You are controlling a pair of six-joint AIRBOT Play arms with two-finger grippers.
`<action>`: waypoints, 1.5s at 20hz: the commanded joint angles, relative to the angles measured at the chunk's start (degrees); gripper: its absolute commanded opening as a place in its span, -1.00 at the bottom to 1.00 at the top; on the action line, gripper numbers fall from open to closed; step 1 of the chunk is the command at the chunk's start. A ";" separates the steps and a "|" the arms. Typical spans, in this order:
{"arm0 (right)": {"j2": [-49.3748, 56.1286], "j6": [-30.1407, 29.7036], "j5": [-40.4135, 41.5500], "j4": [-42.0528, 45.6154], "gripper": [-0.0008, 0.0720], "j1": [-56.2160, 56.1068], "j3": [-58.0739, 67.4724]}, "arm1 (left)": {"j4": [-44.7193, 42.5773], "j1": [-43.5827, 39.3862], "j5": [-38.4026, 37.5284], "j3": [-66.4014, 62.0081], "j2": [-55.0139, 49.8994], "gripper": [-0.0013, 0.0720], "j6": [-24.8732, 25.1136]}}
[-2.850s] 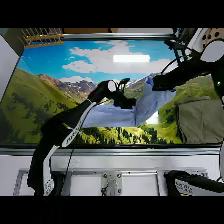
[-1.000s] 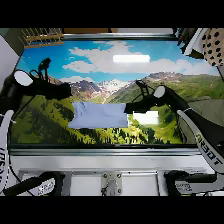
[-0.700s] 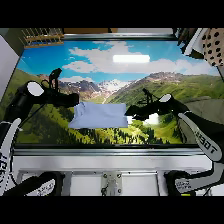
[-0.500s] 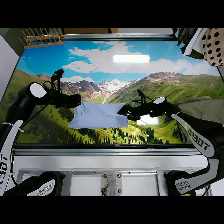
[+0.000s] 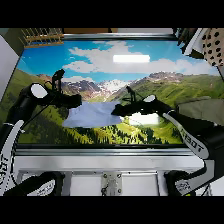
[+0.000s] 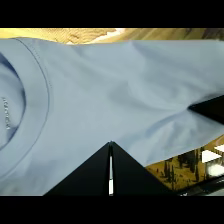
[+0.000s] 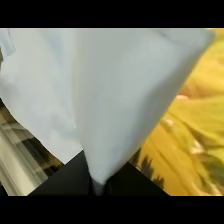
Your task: Fold the clothes and pants, and hang the long-sleeved shirts on hangers.
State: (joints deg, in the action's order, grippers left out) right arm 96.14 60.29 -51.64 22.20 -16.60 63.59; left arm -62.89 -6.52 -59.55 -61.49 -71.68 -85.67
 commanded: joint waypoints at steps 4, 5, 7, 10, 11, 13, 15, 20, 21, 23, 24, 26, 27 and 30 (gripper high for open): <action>-16.92 16.50 -1.42 25.97 -0.94 21.11 4.79 | -0.07 -0.04 -0.24 0.07 0.00 -0.94 -0.07; -19.21 16.48 -2.05 27.08 -0.95 25.75 5.20 | -0.07 -0.04 -0.24 0.09 0.00 -0.94 -0.07; -22.58 16.46 -2.69 27.17 -0.95 34.40 5.40 | -0.04 -0.07 -0.24 0.09 0.00 -0.94 -0.07; -25.81 16.22 -2.67 27.12 -0.95 45.72 5.40 | -0.07 -0.07 -0.26 0.09 0.00 -0.94 -0.07; -26.62 16.22 -2.51 27.10 -0.94 48.92 5.40 | -0.07 -0.04 -0.28 0.09 0.00 -0.94 -0.07; -28.24 16.24 -2.40 27.06 -0.94 53.99 5.40 | -0.07 -0.07 -0.33 0.09 0.00 -0.94 -0.07; -30.64 16.24 -2.40 27.08 -0.95 57.42 5.40 | -0.07 -0.07 -0.31 0.09 0.00 -0.94 -0.07; -38.49 17.07 -2.78 29.79 -0.95 59.71 5.38 | -0.04 -0.07 -0.33 0.09 0.00 -0.94 -0.07; -40.06 19.78 -3.63 32.89 -0.95 59.69 5.31 | -0.07 -0.04 -0.44 0.09 0.00 -0.94 -0.04; -42.16 24.81 -7.56 40.89 -0.95 59.69 5.20 | -0.07 -0.07 -0.44 0.09 0.00 -0.94 -0.04; -43.04 26.62 -9.97 45.55 -0.95 59.69 4.61 | -0.07 -0.07 -0.44 0.09 0.00 -0.94 -0.04; -44.61 29.53 -12.96 53.07 -0.95 59.71 1.25 | -0.07 -0.07 -0.44 0.09 0.00 -0.94 -0.04; -45.48 30.49 -13.38 55.41 -0.94 59.71 -1.31 | -0.07 -0.07 -0.44 0.09 0.00 -0.94 -0.04; -47.63 30.62 -13.33 58.31 -0.94 59.71 -10.38 | -0.09 -0.07 -0.81 0.09 0.00 -0.94 -0.04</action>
State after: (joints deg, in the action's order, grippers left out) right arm 50.65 88.62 -63.09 73.91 43.05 60.01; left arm -62.96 -6.55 -60.03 -61.43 -71.70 -85.67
